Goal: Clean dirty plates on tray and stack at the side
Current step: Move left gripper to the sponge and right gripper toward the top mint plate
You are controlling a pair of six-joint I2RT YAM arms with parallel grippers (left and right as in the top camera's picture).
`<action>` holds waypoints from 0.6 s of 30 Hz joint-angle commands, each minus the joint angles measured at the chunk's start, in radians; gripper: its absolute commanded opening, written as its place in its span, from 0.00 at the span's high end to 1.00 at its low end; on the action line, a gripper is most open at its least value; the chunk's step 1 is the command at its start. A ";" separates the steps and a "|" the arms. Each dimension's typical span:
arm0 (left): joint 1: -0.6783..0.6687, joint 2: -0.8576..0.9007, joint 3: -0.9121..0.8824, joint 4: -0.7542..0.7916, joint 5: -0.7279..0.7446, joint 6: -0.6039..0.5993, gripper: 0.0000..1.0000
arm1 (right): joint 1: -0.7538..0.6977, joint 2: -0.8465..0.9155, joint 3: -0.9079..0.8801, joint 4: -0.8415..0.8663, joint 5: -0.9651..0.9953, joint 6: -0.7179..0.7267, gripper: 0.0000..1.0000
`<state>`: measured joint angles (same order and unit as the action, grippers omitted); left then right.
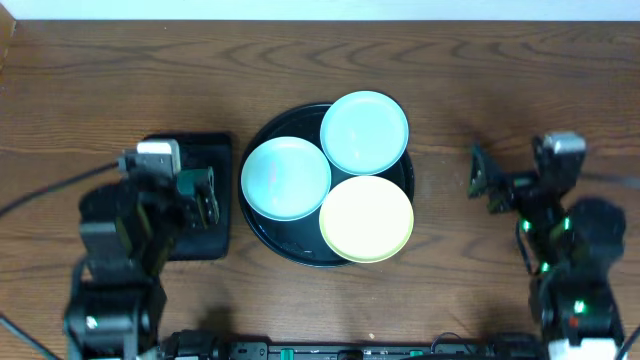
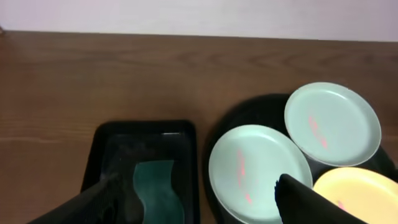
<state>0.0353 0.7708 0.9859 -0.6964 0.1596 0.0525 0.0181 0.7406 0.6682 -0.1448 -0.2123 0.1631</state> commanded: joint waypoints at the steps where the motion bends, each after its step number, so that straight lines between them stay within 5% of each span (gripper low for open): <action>1: -0.005 0.113 0.156 -0.097 0.016 -0.001 0.22 | 0.002 0.131 0.148 -0.072 -0.114 -0.016 0.01; 12: -0.005 0.429 0.407 -0.375 0.016 -0.005 0.22 | 0.003 0.559 0.594 -0.584 -0.249 -0.147 0.01; 18: -0.005 0.499 0.407 -0.382 0.031 -0.025 0.22 | 0.003 0.687 0.607 -0.539 -0.339 -0.069 0.01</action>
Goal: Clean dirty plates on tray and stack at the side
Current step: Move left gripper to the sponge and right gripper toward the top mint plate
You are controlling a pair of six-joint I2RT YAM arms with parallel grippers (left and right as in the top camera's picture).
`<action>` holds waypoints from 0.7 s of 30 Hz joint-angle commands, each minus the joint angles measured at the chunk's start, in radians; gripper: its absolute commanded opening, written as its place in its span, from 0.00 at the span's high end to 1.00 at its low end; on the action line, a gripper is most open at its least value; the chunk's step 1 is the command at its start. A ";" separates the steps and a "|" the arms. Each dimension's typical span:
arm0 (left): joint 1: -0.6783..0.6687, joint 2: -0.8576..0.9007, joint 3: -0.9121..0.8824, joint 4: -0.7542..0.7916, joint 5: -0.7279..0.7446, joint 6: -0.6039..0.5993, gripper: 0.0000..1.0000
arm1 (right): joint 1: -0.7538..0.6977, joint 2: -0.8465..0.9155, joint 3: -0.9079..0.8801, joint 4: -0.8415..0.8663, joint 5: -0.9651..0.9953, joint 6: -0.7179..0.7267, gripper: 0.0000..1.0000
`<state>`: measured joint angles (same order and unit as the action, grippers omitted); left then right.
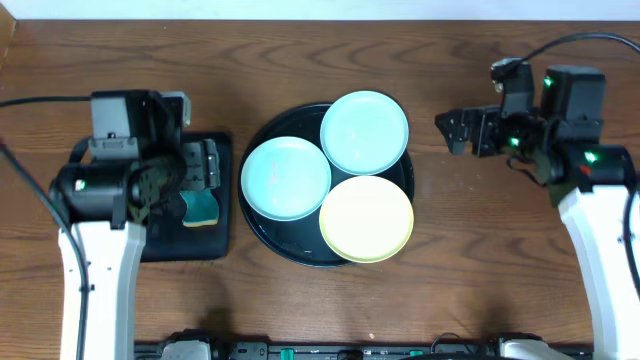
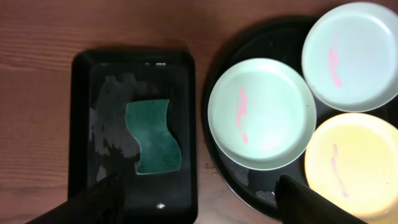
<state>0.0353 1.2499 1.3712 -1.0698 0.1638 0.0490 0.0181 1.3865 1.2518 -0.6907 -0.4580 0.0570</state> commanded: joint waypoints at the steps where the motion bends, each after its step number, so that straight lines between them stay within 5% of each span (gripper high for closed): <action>1: -0.005 0.029 0.022 -0.015 0.041 -0.022 0.22 | 0.003 0.055 0.023 0.007 -0.123 0.059 0.01; 8: -0.005 0.061 0.022 -0.015 0.045 -0.021 0.22 | 0.087 0.146 0.032 0.051 -0.271 0.131 0.05; 12: -0.005 0.065 0.022 -0.014 0.006 -0.023 0.22 | 0.210 0.179 0.087 0.027 -0.126 0.210 0.08; 21: 0.006 0.079 0.022 -0.022 -0.211 -0.245 0.23 | 0.464 0.459 0.456 -0.259 0.203 0.309 0.18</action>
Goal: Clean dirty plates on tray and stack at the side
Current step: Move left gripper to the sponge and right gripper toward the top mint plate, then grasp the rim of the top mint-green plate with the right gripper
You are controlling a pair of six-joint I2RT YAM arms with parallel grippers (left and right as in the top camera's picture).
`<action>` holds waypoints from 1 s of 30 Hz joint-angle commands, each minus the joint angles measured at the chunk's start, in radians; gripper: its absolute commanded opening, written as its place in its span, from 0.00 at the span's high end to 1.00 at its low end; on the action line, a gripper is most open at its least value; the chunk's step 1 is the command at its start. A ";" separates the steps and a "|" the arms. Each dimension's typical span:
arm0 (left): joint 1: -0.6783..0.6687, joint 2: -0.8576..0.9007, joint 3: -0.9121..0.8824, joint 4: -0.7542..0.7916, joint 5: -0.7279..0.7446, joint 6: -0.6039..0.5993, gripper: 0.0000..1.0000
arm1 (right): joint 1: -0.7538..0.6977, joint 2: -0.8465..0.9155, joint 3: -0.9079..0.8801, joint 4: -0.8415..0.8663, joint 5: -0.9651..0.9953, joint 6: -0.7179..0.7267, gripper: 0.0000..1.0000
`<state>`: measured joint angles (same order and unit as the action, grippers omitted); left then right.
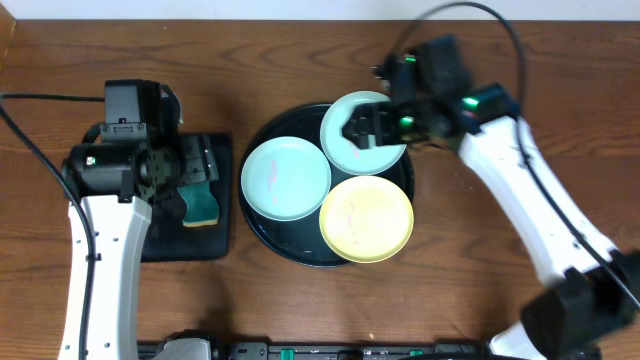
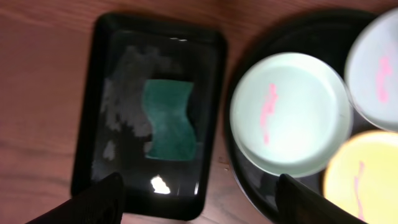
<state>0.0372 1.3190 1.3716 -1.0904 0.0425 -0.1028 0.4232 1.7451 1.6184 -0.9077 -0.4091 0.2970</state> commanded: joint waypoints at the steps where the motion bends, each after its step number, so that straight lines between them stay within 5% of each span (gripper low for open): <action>1: 0.004 0.011 0.022 0.000 -0.091 -0.094 0.22 | 0.078 0.128 0.103 -0.041 0.163 0.082 0.18; 5: 0.004 0.024 0.022 -0.004 -0.110 -0.095 0.22 | 0.135 0.197 0.106 -0.008 0.205 0.139 0.22; 12: 0.026 0.054 0.020 -0.005 -0.111 -0.106 0.23 | 0.213 0.309 0.103 0.022 0.282 0.188 0.57; 16: 0.045 0.072 0.020 -0.007 -0.111 -0.114 0.23 | 0.235 0.360 0.102 0.045 0.298 0.191 0.66; 30: 0.048 0.105 0.020 -0.008 -0.111 -0.113 0.23 | 0.262 0.417 0.089 0.045 0.397 0.231 0.80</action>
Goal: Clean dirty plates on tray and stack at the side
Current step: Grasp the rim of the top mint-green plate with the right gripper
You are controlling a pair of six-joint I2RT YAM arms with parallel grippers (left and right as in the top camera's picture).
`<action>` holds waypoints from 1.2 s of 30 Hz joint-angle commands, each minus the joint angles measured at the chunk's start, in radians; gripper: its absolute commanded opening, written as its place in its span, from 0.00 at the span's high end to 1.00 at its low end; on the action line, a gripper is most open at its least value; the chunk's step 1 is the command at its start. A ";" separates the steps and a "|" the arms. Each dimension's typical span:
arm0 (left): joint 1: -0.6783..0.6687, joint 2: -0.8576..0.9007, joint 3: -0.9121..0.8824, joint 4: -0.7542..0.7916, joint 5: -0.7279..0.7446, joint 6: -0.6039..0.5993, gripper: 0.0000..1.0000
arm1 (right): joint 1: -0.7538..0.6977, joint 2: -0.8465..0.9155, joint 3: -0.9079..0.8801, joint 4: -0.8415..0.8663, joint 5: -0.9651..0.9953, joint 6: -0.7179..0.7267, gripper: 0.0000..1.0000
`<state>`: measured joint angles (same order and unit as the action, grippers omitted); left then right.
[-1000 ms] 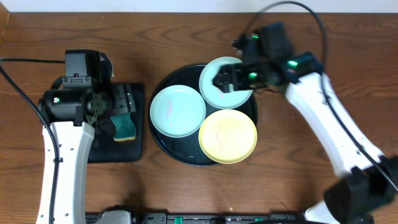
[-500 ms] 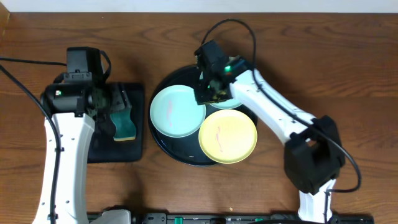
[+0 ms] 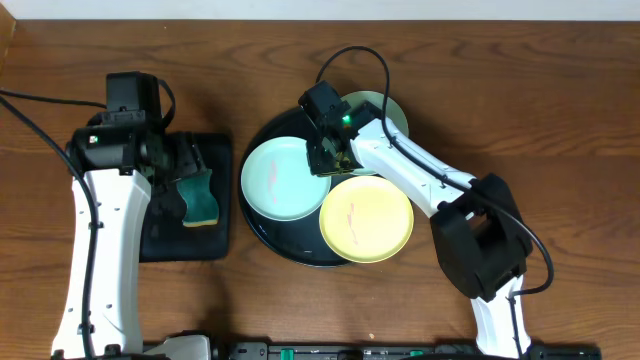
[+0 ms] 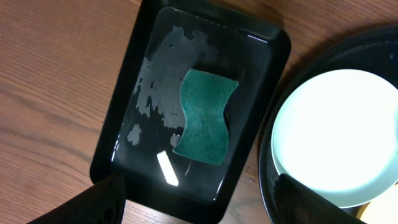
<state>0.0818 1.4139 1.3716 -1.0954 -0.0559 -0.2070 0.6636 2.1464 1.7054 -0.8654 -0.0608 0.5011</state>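
Three plates lie on the round black tray (image 3: 262,228): a light blue plate (image 3: 283,180) on the left, a yellow plate (image 3: 367,220) with a faint pink streak at the front, and a pale green plate (image 3: 390,108) at the back, partly under my right arm. My right gripper (image 3: 325,155) sits at the green plate's left edge, beside the blue plate; its jaws do not show clearly. My left gripper (image 4: 200,182) hangs open above a green sponge (image 4: 206,116), which lies in a wet black rectangular tray (image 4: 134,74).
The sponge tray (image 3: 160,245) stands just left of the round tray, nearly touching it. The right arm stretches across the round tray from the right. Bare wooden table (image 3: 520,90) surrounds both trays.
My right gripper has moved from over the green plate to its left edge, lower and nearer the blue plate. The left gripper, still open, has turned and now hangs closer over the sponge.
Both arms were first folded low at the table's sides. Then they stood raised, the left over the sponge tray, the right at the far right. Then the right reached over the green plate. Now it is at that plate's left edge, the left open over the sponge.
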 commanded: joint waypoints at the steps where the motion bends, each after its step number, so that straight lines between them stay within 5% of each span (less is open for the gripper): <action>1: 0.003 0.010 0.020 -0.003 -0.013 -0.009 0.23 | 0.025 0.021 -0.001 0.002 0.057 0.029 0.80; 17: 0.003 0.010 0.020 -0.003 -0.013 -0.009 0.23 | 0.032 0.106 -0.001 0.009 0.079 0.045 0.83; 24: 0.003 0.011 -0.001 0.004 -0.013 0.004 0.23 | 0.032 0.138 -0.001 0.018 0.071 0.045 0.99; 36: 0.034 0.085 -0.113 0.072 -0.002 0.063 0.29 | 0.032 0.138 -0.001 0.021 0.071 0.044 0.99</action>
<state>0.0956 1.4601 1.2888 -1.0340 -0.0551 -0.1791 0.6861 2.2421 1.7111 -0.8444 -0.0078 0.5457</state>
